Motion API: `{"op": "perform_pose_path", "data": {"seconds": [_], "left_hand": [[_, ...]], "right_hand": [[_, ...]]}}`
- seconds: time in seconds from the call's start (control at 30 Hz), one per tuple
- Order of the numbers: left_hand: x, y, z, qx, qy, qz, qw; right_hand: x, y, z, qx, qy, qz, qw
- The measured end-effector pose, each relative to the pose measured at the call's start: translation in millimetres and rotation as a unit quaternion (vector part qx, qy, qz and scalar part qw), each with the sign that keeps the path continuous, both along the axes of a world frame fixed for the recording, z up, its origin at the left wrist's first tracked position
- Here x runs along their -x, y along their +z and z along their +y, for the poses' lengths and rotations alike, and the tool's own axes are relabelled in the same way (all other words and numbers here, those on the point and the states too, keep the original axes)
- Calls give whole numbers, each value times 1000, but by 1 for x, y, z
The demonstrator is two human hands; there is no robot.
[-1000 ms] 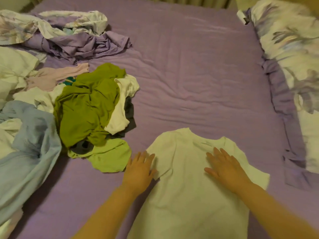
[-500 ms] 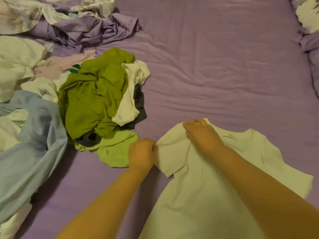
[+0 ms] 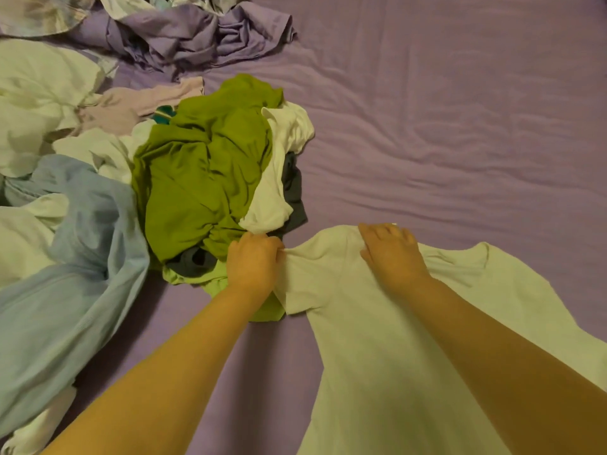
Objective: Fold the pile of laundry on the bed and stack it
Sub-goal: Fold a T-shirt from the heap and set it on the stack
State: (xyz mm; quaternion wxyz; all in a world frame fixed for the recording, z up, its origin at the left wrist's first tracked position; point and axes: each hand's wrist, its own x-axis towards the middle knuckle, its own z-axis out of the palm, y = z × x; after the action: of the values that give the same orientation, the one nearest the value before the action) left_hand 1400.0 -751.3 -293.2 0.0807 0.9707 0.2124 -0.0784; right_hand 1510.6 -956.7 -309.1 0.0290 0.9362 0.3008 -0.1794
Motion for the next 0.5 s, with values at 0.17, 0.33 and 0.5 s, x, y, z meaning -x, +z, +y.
{"op": "perform_pose_path", "data": {"seconds": [0.17,0.33,0.5], "left_hand": [[-10,4,2,-35,13,-64,997],[-22,14,-18,38,78,-64,994],[35,8,-74,37,-117,-117,986]], "right_hand": [[-21,3,8,-33,-57,-94,993],[-12,8,3,-74,-86,-31,993],[64,-7,-31,7,18,-2,1000]]}}
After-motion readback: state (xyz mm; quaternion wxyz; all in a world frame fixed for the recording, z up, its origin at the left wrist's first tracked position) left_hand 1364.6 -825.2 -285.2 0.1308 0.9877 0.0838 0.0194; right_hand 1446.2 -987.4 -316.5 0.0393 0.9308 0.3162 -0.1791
